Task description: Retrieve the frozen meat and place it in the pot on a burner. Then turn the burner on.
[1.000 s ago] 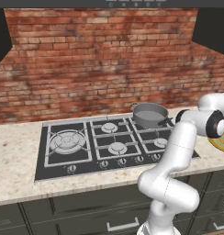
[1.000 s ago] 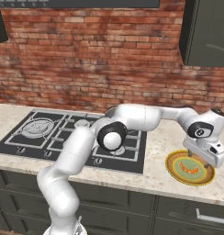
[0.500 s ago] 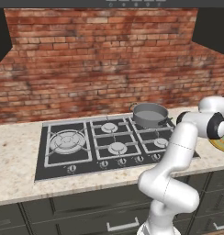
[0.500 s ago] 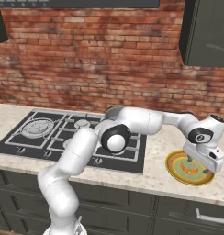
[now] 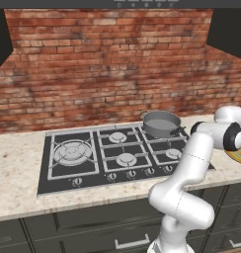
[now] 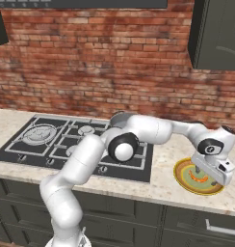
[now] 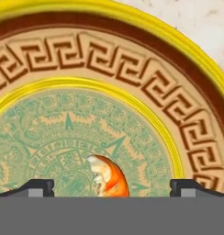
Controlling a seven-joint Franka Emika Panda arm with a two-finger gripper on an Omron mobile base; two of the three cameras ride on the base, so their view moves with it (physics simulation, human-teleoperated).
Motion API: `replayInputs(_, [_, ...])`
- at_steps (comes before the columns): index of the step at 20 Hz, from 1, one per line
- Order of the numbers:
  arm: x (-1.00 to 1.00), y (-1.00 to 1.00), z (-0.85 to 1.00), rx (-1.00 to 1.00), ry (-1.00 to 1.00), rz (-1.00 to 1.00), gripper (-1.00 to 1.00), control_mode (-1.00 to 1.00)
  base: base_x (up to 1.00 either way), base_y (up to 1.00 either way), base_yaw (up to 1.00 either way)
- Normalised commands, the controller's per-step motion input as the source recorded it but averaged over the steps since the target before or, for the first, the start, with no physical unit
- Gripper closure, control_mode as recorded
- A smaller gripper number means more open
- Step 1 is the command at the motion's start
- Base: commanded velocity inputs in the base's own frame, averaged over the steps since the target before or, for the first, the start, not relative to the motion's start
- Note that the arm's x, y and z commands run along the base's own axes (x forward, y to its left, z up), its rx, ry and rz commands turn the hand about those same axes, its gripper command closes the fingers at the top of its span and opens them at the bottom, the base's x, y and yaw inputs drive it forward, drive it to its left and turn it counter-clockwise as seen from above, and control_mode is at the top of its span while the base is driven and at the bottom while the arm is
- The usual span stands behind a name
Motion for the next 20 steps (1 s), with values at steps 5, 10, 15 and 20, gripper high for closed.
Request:
replayInputs(5, [0.00, 0.00, -0.14, 0.04, 0.00, 0.00, -1.00, -1.00, 0.00, 0.00, 0.00])
replayInputs(10, [0.00, 0.00, -0.14, 0.05, 0.00, 0.00, 1.00, -1.00, 0.00, 0.00, 0.00])
replayInputs(15, [0.02, 0.00, -0.12, 0.03, 0.00, 0.00, 1.00, -1.00, 0.00, 0.00, 0.00])
replayInputs(20, [0.01, 0.07, -0.10, 0.02, 0.00, 0.00, 1.00, -1.00, 0.00, 0.00, 0.00])
